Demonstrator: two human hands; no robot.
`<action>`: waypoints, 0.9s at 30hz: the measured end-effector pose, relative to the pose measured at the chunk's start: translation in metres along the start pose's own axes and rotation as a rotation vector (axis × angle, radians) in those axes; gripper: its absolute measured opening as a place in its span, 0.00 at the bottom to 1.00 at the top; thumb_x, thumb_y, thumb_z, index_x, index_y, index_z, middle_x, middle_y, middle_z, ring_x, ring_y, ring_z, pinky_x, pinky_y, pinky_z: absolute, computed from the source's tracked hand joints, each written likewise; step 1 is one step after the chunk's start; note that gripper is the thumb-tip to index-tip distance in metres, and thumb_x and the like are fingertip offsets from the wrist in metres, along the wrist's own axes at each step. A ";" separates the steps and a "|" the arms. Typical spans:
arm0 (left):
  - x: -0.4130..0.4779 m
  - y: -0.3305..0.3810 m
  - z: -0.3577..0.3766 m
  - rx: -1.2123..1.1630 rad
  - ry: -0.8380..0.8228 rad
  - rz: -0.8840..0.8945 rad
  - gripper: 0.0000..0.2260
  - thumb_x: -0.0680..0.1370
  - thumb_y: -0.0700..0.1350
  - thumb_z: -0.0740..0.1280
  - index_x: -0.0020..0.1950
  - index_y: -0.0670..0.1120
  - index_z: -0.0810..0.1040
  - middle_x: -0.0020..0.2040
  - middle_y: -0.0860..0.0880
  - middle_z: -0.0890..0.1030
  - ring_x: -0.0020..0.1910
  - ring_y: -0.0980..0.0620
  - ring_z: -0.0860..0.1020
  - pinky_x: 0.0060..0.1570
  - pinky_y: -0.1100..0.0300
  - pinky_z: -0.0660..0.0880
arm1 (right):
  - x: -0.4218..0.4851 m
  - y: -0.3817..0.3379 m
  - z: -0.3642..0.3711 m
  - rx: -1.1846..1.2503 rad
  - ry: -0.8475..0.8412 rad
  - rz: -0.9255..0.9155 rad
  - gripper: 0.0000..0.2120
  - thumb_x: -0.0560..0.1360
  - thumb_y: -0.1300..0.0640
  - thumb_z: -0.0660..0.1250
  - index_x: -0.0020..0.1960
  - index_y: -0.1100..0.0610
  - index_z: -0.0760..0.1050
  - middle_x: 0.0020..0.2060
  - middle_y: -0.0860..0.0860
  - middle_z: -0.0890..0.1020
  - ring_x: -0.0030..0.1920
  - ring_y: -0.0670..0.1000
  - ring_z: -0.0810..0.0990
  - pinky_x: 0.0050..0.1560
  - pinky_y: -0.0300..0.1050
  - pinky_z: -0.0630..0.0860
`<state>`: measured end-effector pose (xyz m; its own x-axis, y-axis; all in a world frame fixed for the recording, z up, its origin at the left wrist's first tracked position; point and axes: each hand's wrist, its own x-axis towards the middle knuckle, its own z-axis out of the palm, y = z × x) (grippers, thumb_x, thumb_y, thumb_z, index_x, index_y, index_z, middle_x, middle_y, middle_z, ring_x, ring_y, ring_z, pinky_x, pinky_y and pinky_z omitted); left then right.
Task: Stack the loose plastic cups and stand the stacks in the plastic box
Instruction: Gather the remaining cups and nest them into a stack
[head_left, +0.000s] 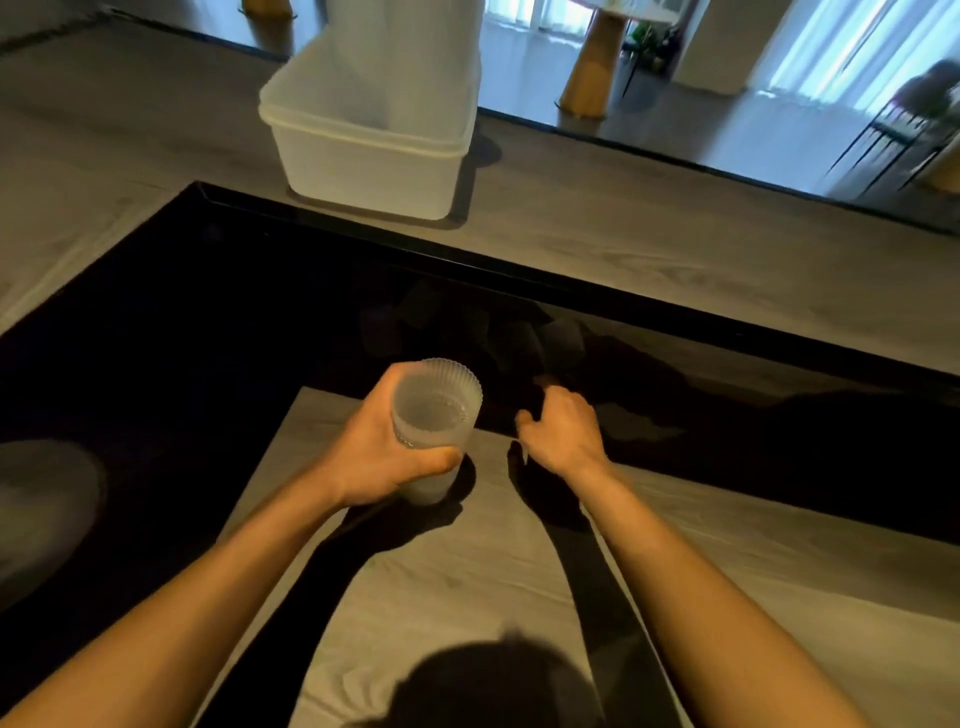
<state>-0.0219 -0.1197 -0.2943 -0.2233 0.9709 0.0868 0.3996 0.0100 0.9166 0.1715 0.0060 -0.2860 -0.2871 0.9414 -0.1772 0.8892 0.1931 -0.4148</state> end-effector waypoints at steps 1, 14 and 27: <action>0.003 -0.001 0.001 -0.005 0.005 0.015 0.38 0.67 0.44 0.83 0.70 0.59 0.67 0.60 0.69 0.74 0.62 0.68 0.74 0.51 0.73 0.74 | 0.007 -0.001 0.002 -0.046 -0.026 -0.003 0.15 0.81 0.52 0.65 0.66 0.57 0.74 0.53 0.57 0.81 0.57 0.60 0.81 0.57 0.54 0.79; 0.014 -0.010 0.010 -0.027 0.018 0.118 0.37 0.67 0.45 0.82 0.70 0.59 0.67 0.59 0.73 0.73 0.62 0.70 0.73 0.53 0.78 0.71 | 0.060 -0.008 0.031 0.005 0.013 -0.004 0.36 0.79 0.53 0.70 0.82 0.50 0.57 0.78 0.58 0.63 0.76 0.62 0.65 0.76 0.57 0.66; 0.010 -0.011 0.016 -0.065 0.023 0.092 0.38 0.69 0.39 0.81 0.68 0.64 0.64 0.60 0.74 0.74 0.64 0.69 0.73 0.56 0.77 0.70 | 0.011 -0.001 0.035 0.005 0.128 -0.165 0.09 0.81 0.56 0.66 0.42 0.55 0.75 0.37 0.51 0.79 0.38 0.52 0.80 0.35 0.44 0.74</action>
<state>-0.0146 -0.1060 -0.3091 -0.2086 0.9613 0.1797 0.3610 -0.0951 0.9277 0.1554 0.0065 -0.3185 -0.3809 0.9246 0.0086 0.8321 0.3468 -0.4329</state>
